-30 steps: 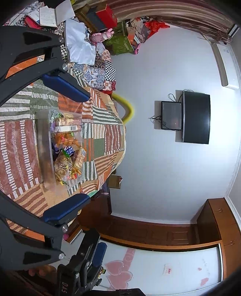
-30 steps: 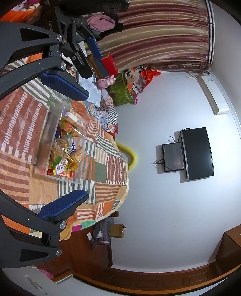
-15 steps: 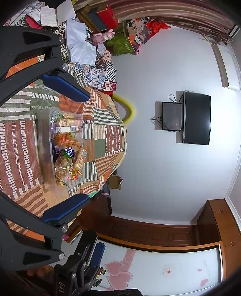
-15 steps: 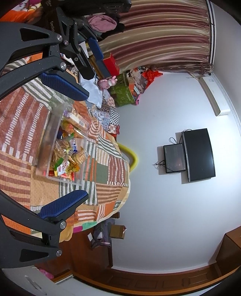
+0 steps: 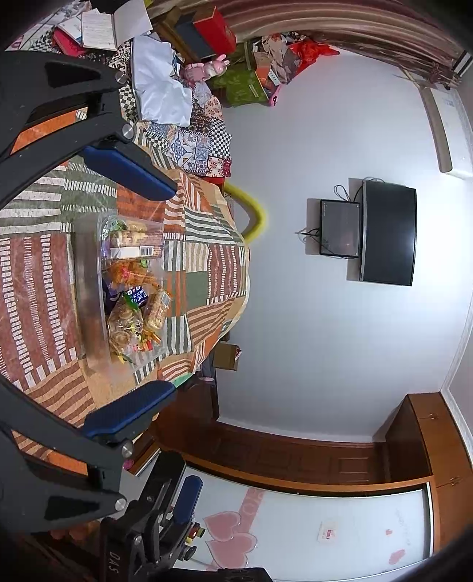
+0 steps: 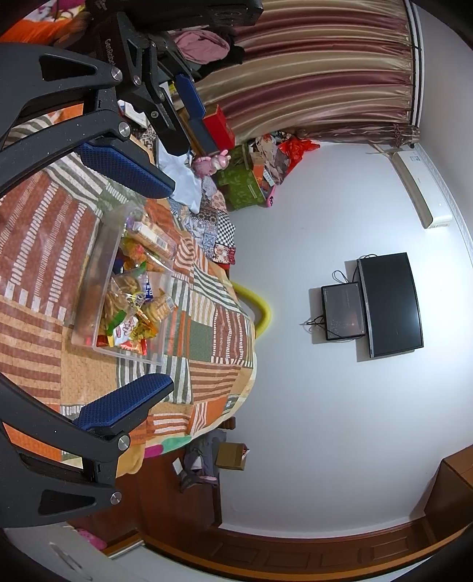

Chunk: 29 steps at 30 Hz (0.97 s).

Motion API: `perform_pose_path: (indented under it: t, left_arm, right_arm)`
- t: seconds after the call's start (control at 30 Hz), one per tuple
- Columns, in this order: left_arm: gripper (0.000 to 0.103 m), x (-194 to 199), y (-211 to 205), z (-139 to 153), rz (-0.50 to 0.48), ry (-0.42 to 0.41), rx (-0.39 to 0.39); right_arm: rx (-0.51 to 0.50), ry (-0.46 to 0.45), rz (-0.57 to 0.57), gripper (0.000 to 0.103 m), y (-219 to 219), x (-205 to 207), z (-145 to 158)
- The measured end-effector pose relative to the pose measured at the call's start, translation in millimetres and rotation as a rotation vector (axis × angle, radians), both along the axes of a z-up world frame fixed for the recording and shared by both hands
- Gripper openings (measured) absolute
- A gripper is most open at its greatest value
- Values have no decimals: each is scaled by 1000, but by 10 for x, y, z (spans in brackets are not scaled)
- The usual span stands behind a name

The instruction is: Organize snacks

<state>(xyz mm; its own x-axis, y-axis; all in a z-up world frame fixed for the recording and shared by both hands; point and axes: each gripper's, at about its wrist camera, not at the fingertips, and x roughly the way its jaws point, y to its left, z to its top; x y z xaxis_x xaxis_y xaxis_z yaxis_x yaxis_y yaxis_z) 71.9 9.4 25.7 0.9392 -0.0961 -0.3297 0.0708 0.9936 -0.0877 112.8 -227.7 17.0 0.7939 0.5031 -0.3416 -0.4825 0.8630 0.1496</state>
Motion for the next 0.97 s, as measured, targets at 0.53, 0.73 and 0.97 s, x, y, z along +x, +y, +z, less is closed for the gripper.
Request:
perform_pose_path:
  t: [0.53, 0.73, 0.97]
  left_arm:
    - [100, 3, -44, -18, -18, 3, 8]
    - [100, 2, -61, -34, -29, 1, 13]
    - [100, 13, -76, -71, -25, 7, 22]
  right_arm:
    - [-1, 10, -1, 97, -3, -10, -41]
    - [-2, 18, -1, 97, -5, 10, -55]
    - [-9, 33, -3, 97, -5, 48, -95]
